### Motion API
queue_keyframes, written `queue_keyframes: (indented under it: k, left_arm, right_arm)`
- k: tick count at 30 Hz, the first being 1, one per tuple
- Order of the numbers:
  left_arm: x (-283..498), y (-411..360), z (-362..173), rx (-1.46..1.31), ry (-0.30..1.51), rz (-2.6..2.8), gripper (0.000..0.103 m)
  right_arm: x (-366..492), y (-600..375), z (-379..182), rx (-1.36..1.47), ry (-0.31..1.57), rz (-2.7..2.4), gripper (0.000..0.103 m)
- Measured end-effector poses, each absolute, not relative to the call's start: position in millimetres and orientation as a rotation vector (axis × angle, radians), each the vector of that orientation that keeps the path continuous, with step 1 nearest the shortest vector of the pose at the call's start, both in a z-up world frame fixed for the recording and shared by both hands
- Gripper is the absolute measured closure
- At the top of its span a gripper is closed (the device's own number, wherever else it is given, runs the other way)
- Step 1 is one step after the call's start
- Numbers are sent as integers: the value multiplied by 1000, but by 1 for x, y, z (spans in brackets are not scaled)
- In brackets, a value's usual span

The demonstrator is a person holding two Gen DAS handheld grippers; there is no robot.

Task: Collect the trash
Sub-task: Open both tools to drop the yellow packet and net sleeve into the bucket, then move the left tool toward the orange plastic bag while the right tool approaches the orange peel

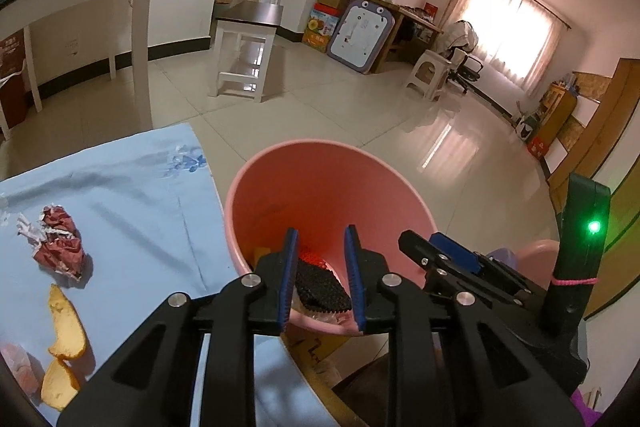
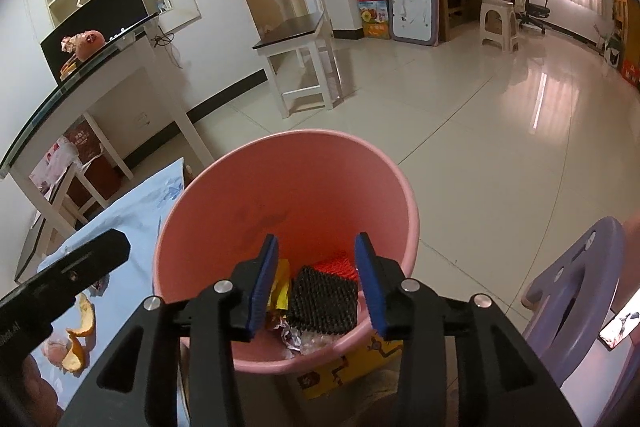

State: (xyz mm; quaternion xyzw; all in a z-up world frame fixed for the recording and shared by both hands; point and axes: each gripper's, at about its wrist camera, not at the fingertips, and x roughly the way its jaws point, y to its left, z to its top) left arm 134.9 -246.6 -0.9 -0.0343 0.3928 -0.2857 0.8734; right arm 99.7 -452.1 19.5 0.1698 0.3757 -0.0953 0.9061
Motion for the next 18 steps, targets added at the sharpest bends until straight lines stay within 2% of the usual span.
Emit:
queue_keyframes:
  k: [18]
  left_arm:
    - [109,-175,1,-87,828,-432,79]
  right_arm:
    - [73,-381,36,339,794,-24,57]
